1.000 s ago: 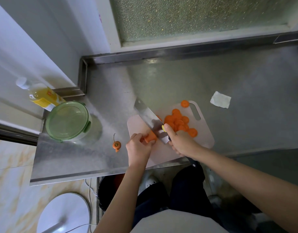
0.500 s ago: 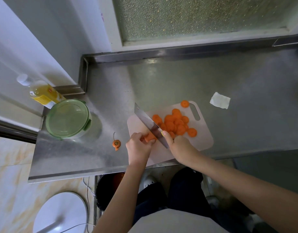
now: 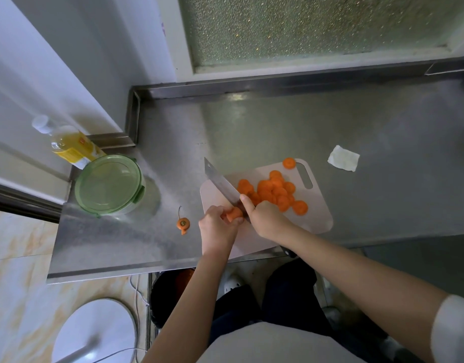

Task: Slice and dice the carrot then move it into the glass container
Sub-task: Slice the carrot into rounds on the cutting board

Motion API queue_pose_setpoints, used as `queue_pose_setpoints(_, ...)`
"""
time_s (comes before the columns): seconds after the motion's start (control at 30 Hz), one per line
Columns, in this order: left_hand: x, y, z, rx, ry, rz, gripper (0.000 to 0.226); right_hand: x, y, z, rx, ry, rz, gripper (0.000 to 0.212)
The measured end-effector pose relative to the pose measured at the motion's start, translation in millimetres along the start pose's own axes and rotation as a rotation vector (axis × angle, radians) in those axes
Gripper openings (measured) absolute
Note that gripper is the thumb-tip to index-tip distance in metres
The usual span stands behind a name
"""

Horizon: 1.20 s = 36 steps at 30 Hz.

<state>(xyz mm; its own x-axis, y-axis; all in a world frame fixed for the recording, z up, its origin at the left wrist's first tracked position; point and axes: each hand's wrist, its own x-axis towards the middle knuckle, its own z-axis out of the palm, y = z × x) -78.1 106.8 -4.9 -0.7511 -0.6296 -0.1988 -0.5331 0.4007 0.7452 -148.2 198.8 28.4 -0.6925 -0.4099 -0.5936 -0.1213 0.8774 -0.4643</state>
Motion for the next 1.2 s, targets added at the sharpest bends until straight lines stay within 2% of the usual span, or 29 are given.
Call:
queue_pose_setpoints(0.17,1,2,-3,-0.002,-0.02,-0.033,0.022,-19,-2,-7,0.185,0.033,0.004,0.048)
queue_pose_setpoints(0.23,3,3,-5,-0.002,-0.034,-0.048,0.021,-31,6,-10,0.228,0.002,0.0,0.052)
queue_pose_setpoints(0.37,6,3,-7,0.01,-0.046,-0.044,0.023,-50,28,-6,0.238,-0.074,0.118,0.064)
queue_pose_setpoints(0.43,6,2,-6,0.01,-0.053,-0.052,0.023,-48,31,-3,0.12,-0.122,0.135,0.054)
queue_pose_setpoints(0.47,6,2,-6,0.01,-0.055,-0.056,0.023,-46,30,0,0.191,-0.051,0.185,0.051)
queue_pose_setpoints(0.5,7,2,-6,0.014,-0.057,-0.056,0.023,-42,31,3,0.162,-0.021,0.19,0.056)
queue_pose_setpoints(0.6,8,1,-6,0.022,-0.06,-0.052,0.024,-35,29,1,0.122,-0.02,0.167,0.065)
queue_pose_setpoints(0.67,8,1,-6,0.022,-0.061,-0.062,0.026,-33,27,4,0.219,-0.05,0.202,0.056)
queue_pose_setpoints(0.73,6,2,-6,0.023,-0.058,-0.068,0.029,-29,29,15,0.296,-0.025,0.117,0.05)
queue_pose_setpoints(0.83,4,3,-7,0.015,-0.048,-0.057,0.028,-24,27,23,0.339,0.029,0.096,0.064)
queue_pose_setpoints(0.93,4,4,-7,0.02,-0.04,-0.045,0.025,-24,24,21,0.379,-0.014,0.155,0.053)
queue_pose_setpoints(1.0,3,4,-7,0.014,-0.036,-0.041,0.022,-22,20,17,0.409,0.021,0.184,0.049)
queue_pose_setpoints(1.1,1,3,-6,-0.004,-0.033,-0.047,0.02,-16,18,16,0.35,0.044,0.117,0.047)
queue_pose_setpoints(1.2,-1,2,-4,-0.039,-0.02,-0.053,0.019,-13,22,12,0.376,-0.01,0.107,0.05)
